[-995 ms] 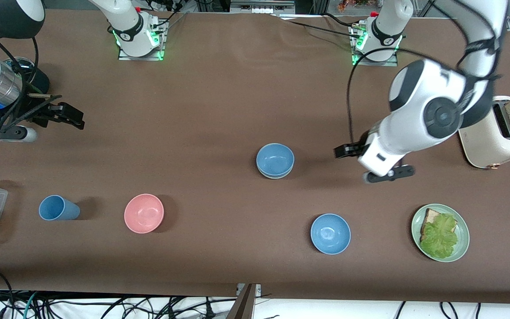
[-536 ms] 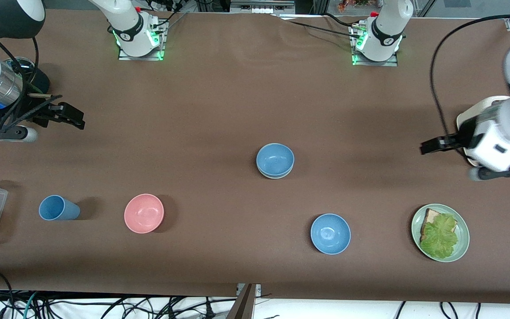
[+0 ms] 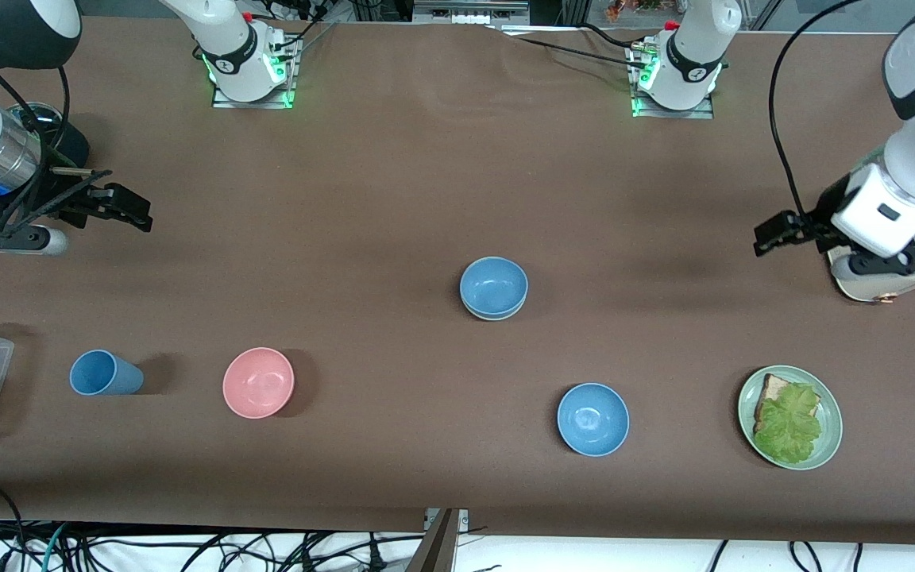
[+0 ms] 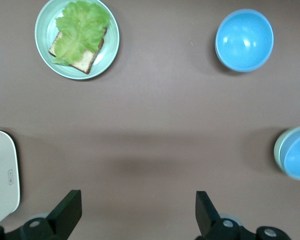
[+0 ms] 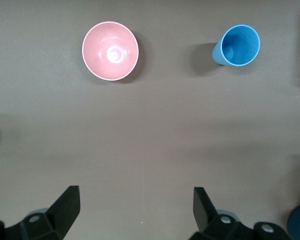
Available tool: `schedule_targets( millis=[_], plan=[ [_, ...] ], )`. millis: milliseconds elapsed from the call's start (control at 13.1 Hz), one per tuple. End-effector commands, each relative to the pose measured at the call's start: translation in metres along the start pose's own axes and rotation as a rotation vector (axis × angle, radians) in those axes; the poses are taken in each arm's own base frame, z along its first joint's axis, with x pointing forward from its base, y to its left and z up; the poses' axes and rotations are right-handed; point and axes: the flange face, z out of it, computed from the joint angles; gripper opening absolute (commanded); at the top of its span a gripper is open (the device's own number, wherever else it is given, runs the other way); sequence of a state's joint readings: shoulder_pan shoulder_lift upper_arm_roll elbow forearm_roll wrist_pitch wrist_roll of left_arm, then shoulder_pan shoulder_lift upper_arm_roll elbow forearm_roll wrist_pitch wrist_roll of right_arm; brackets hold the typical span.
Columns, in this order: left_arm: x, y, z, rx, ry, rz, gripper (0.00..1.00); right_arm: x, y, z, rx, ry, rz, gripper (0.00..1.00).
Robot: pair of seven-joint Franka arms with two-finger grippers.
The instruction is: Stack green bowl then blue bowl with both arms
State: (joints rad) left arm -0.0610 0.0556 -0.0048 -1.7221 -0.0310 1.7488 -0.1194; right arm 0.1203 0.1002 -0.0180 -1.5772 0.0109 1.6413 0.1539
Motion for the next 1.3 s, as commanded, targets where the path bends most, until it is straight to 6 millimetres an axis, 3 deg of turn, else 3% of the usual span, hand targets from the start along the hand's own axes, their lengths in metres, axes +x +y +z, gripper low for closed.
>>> schedule_targets(
  millis=[0,459,995,1072,1148,1225],
  plan=[
    [-0.017,-0.003,-0.006,0.02,-0.014,0.051,1.0,-0.002,0.0,-0.003,0.01,-0.007,0.006,1.0],
    [-0.013,0.001,0.0,0.043,-0.047,-0.024,1.0,-0.005,-0.01,-0.007,0.012,0.0,-0.001,1.0],
    [-0.015,-0.001,-0.007,0.045,-0.068,-0.028,1.0,-0.004,-0.011,-0.007,0.012,0.005,-0.002,1.0],
    [-0.007,-0.012,-0.019,0.026,-0.045,-0.053,1.0,-0.004,-0.011,-0.007,0.012,0.005,-0.002,1.0],
    [-0.007,-0.027,-0.019,0.023,-0.062,-0.076,1.0,-0.004,-0.011,-0.007,0.012,0.005,-0.002,1.0],
    [-0.011,-0.024,-0.018,0.027,-0.093,-0.072,1.0,-0.004,-0.011,-0.007,0.012,0.005,-0.002,1.0]
  ],
)
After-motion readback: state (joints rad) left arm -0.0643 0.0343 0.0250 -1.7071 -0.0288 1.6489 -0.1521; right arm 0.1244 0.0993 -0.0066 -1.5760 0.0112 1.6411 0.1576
